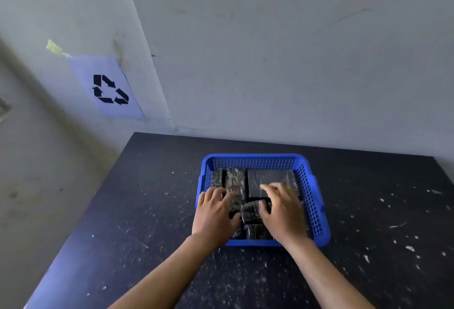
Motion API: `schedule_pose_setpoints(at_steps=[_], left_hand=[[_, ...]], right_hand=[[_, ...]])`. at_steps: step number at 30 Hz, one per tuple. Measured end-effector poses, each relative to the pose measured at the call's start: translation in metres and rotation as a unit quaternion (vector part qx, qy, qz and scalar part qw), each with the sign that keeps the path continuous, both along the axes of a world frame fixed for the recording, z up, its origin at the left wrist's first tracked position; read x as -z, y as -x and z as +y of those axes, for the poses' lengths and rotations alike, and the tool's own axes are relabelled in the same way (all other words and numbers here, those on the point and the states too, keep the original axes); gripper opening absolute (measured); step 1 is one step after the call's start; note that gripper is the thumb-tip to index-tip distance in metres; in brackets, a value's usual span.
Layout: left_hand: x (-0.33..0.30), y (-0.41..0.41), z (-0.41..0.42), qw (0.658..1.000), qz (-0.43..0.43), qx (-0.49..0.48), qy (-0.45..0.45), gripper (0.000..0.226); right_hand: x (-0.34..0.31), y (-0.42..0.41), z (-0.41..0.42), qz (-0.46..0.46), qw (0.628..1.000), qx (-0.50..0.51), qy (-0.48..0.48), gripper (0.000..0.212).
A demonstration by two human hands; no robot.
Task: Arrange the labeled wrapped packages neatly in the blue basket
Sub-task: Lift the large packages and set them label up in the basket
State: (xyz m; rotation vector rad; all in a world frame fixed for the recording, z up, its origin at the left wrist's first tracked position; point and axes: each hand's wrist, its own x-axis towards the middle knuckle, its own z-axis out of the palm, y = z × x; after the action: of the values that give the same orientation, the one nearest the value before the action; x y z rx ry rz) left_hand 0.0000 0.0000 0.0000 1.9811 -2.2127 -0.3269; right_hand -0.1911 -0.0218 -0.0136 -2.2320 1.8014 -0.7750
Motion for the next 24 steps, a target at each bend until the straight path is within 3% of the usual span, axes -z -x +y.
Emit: schedule_pose_setpoints(at_steps=[3, 10, 16, 19, 24], left_hand=[[0.018, -0.007, 0.009, 0.996, -0.075, 0.037, -0.035, 0.059], [0.024, -0.013, 0.027, 0.998, -0.039, 0.041, -0.035, 0.059], [0.028, -0.019, 0.067, 0.998, -0.046, 0.037, -0.035, 0.063], [0.029, -0.013, 0.066, 0.998, -0.044, 0.019, -0.045, 0.065], [0.034, 0.003, 0.043, 0.996, -0.042, 0.014, -0.074, 0.078]], right_hand=[[0.013, 0.01, 0.006, 0.051, 0.996, 0.002, -0.075, 0.027], [0.015, 0.021, 0.027, 0.017, 0.964, 0.019, -0.264, 0.02], [0.029, 0.022, 0.063, -0.02, 0.934, -0.003, -0.356, 0.018], [0.028, 0.023, 0.056, -0.031, 0.939, 0.021, -0.343, 0.013], [0.023, 0.023, 0.018, 0.033, 0.983, 0.029, -0.181, 0.026]])
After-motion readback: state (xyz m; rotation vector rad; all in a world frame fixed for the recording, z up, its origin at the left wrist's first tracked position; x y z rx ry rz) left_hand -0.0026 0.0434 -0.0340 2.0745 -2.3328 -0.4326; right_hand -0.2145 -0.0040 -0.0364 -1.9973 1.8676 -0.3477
